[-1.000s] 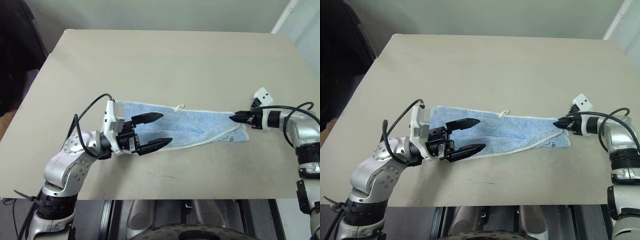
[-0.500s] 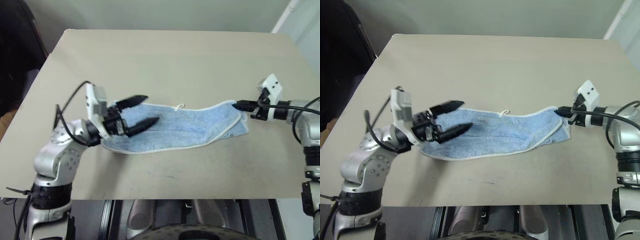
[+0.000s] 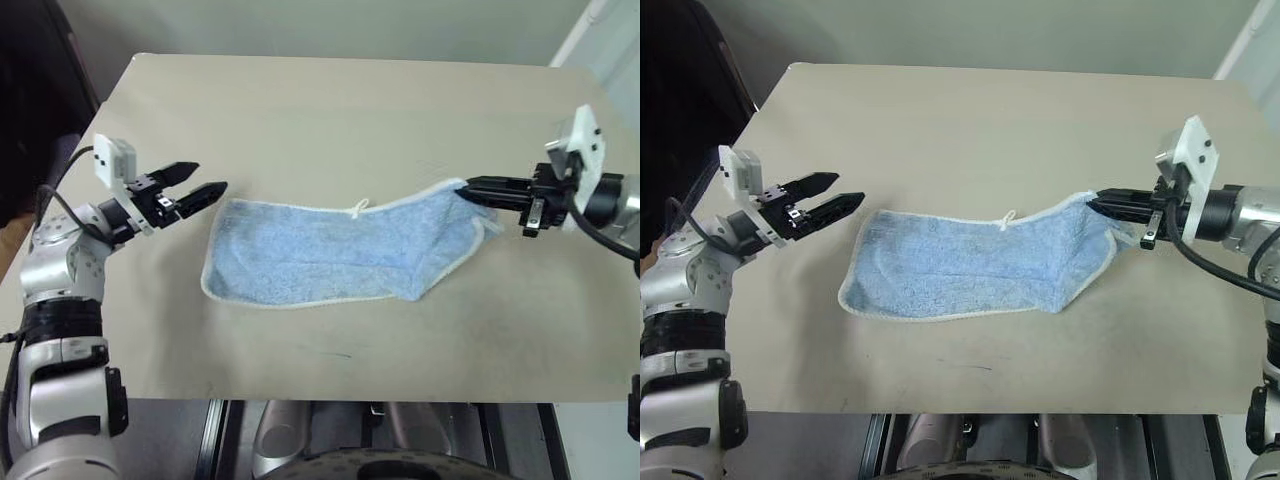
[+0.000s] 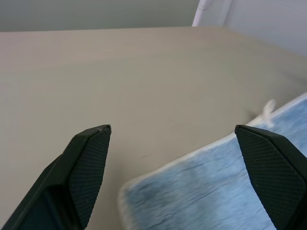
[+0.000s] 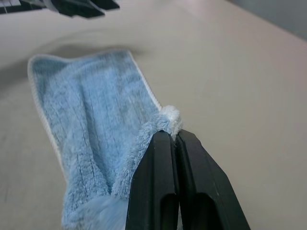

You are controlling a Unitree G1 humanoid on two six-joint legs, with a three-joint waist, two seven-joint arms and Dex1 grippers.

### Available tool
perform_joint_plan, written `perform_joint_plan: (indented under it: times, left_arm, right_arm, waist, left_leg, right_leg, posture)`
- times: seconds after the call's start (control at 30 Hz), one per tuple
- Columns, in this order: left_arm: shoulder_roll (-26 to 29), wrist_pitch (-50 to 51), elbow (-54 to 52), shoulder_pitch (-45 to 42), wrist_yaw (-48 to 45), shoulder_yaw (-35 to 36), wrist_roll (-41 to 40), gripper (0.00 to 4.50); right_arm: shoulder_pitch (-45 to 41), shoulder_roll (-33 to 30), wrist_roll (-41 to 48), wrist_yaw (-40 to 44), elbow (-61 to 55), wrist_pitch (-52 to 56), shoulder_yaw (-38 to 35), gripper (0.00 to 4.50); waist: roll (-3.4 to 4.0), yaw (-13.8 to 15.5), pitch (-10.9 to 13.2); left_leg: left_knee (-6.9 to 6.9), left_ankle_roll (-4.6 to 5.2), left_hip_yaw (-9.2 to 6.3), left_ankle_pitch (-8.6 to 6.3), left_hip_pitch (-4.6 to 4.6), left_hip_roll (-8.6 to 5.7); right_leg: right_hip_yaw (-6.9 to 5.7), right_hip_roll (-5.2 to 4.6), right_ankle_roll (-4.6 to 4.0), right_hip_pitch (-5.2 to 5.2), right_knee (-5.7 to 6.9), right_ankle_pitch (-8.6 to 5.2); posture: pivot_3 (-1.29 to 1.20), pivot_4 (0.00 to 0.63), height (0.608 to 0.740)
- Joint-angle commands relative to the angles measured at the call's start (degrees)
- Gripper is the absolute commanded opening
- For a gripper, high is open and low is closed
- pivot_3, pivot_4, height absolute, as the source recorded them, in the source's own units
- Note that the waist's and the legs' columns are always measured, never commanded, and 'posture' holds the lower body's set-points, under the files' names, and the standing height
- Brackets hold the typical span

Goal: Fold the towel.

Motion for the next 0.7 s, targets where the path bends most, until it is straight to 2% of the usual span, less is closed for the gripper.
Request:
perform_joint_plan:
  times: [0.03,0.23,0.27,0.37,0.5,0.7]
  left_arm:
    - [2.35,-3.86,11.64,-4.81,-0.82,0.99,3.59,4.50]
    - [3.16,-7.23,24.98,-11.21,-3.33,0.62,7.50,4.50]
    - [2.93,-7.95,26.26,-11.71,-3.79,0.49,8.08,4.50]
    - [1.61,-8.32,29.02,-12.75,-7.01,0.39,8.76,4.50]
    - [-0.48,-7.80,31.92,-14.24,-8.63,-0.29,10.34,4.50]
    - [-3.25,-8.97,33.96,-16.25,-9.33,-0.47,12.16,4.50]
  right_arm:
    - [-3.30,-1.96,4.63,-1.33,-3.72,1.79,-4.60,0.02]
    - [-9.33,-2.97,11.83,-3.57,-3.43,5.73,-8.39,0.02]
    - [-10.05,-3.38,12.49,-3.73,-3.43,6.05,-8.64,0.02]
    - [-12.00,-4.37,14.86,-4.55,-3.34,7.09,-9.55,0.02]
    - [-14.56,-5.16,18.51,-6.87,-2.91,9.00,-11.33,0.02]
    - [-17.43,-6.26,23.39,-9.12,-3.41,11.04,-12.37,0.02]
  waist:
    - [0.00,0.02,0.00]
    - [-0.04,0.06,0.00]
    - [-0.04,0.08,0.00]
    - [-0.05,0.20,-0.01]
    - [-0.07,0.60,-0.02]
    - [-0.08,0.77,-0.03]
  left_leg:
    - [0.00,0.00,-0.01,0.01,-0.01,0.00]
    - [0.01,-0.02,0.00,0.05,-0.25,-0.03]
    - [0.01,-0.32,0.00,0.24,-0.31,-0.04]
    - [0.01,-0.49,0.00,0.35,-0.47,-0.04]
    - [0.07,-0.52,0.00,0.44,-0.90,-0.06]
    - [0.12,-0.52,0.04,0.49,-1.05,-0.06]
  right_leg:
    - [0.00,0.00,0.00,0.00,0.01,0.00]
    - [-0.01,0.01,0.02,-0.23,0.02,-0.01]
    - [-0.01,0.01,0.02,-0.29,0.02,-0.01]
    - [-0.01,0.02,0.06,-0.44,0.02,-0.03]
    - [-0.02,0.00,0.11,-0.84,0.05,-0.01]
    - [-0.02,0.00,0.20,-0.97,0.06,0.04]
  posture:
    - [0.00,0.150,0.697]
    - [0.00,0.150,0.697]
    - [0.00,0.150,0.697]
    - [0.00,0.150,0.697]
    - [0.00,0.150,0.697]
    - [0.00,0.150,0.697]
